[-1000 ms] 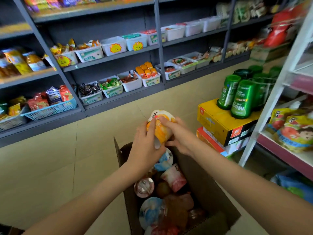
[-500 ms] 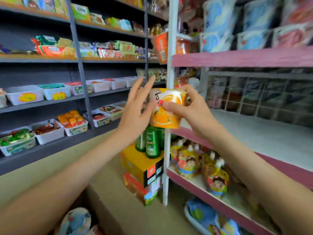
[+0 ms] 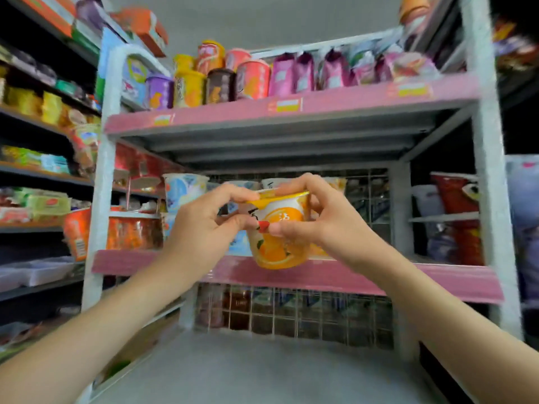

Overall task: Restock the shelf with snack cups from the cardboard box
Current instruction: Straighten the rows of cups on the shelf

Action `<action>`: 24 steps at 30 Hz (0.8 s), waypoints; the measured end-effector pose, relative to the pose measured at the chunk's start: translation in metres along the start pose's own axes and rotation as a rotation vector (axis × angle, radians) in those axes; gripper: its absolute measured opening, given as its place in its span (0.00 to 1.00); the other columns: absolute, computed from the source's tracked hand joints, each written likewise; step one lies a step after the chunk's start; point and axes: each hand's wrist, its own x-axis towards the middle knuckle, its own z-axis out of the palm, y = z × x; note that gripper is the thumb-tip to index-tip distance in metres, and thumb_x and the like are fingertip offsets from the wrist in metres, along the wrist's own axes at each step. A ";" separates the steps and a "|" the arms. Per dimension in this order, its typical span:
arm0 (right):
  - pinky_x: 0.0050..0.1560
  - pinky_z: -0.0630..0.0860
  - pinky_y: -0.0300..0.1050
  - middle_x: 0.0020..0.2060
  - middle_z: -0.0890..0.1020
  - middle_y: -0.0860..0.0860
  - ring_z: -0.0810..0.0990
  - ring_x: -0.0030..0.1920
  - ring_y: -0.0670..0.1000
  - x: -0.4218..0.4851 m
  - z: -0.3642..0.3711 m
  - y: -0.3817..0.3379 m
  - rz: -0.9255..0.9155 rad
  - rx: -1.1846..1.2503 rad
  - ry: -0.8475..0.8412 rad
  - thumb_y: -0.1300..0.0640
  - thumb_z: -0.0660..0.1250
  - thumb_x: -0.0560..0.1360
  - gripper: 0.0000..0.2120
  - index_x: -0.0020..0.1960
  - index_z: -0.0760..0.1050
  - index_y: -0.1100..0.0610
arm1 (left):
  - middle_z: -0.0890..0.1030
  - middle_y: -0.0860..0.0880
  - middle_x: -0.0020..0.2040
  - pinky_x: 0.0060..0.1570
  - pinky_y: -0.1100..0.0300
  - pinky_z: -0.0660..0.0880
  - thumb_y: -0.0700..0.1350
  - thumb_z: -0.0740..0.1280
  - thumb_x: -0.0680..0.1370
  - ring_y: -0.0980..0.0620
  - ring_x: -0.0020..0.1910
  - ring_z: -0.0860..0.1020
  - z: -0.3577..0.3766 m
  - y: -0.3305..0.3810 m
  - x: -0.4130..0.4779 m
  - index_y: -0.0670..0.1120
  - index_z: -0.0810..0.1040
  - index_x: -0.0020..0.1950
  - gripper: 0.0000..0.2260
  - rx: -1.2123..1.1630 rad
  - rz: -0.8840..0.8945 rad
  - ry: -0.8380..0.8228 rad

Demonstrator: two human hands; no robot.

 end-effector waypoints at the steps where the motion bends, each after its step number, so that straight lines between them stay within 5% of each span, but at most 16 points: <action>1: 0.45 0.81 0.48 0.53 0.78 0.58 0.79 0.44 0.47 0.003 -0.012 0.003 0.016 0.008 -0.004 0.62 0.78 0.63 0.20 0.51 0.75 0.55 | 0.82 0.61 0.46 0.52 0.64 0.76 0.42 0.73 0.69 0.65 0.50 0.78 0.010 0.001 0.009 0.62 0.79 0.45 0.14 -0.012 -0.003 -0.020; 4: 0.41 0.81 0.46 0.52 0.78 0.59 0.80 0.42 0.47 0.013 -0.041 0.013 0.075 -0.022 0.030 0.63 0.77 0.64 0.19 0.51 0.75 0.55 | 0.83 0.56 0.44 0.52 0.57 0.77 0.45 0.72 0.68 0.59 0.47 0.79 0.040 0.000 0.033 0.59 0.78 0.45 0.11 -0.012 -0.011 -0.039; 8: 0.52 0.79 0.58 0.49 0.81 0.56 0.82 0.48 0.56 0.018 -0.075 0.035 0.167 -0.256 0.076 0.57 0.77 0.65 0.18 0.52 0.76 0.50 | 0.82 0.53 0.40 0.49 0.57 0.75 0.38 0.72 0.71 0.57 0.43 0.78 0.086 -0.003 0.055 0.54 0.79 0.45 0.11 -0.043 0.015 -0.149; 15: 0.55 0.78 0.53 0.55 0.79 0.52 0.79 0.53 0.53 0.024 -0.101 0.079 0.371 -0.540 0.199 0.59 0.72 0.71 0.20 0.61 0.75 0.48 | 0.78 0.57 0.38 0.39 0.77 0.65 0.39 0.69 0.74 0.66 0.38 0.74 0.153 -0.016 0.087 0.50 0.78 0.42 0.05 -0.093 0.095 -0.316; 19: 0.56 0.77 0.52 0.55 0.80 0.52 0.79 0.55 0.53 0.030 -0.109 0.085 0.520 -0.590 0.185 0.63 0.71 0.71 0.21 0.62 0.75 0.50 | 0.81 0.51 0.42 0.40 0.77 0.66 0.40 0.69 0.75 0.61 0.39 0.74 0.176 -0.024 0.097 0.45 0.80 0.43 0.01 -0.115 0.032 -0.384; 24: 0.45 0.78 0.42 0.57 0.79 0.53 0.79 0.52 0.51 0.032 -0.128 0.076 0.628 -0.781 0.201 0.63 0.67 0.74 0.22 0.67 0.72 0.51 | 0.76 0.54 0.35 0.33 0.69 0.65 0.40 0.69 0.75 0.58 0.37 0.73 0.213 -0.016 0.104 0.46 0.77 0.41 0.04 -0.164 -0.008 -0.429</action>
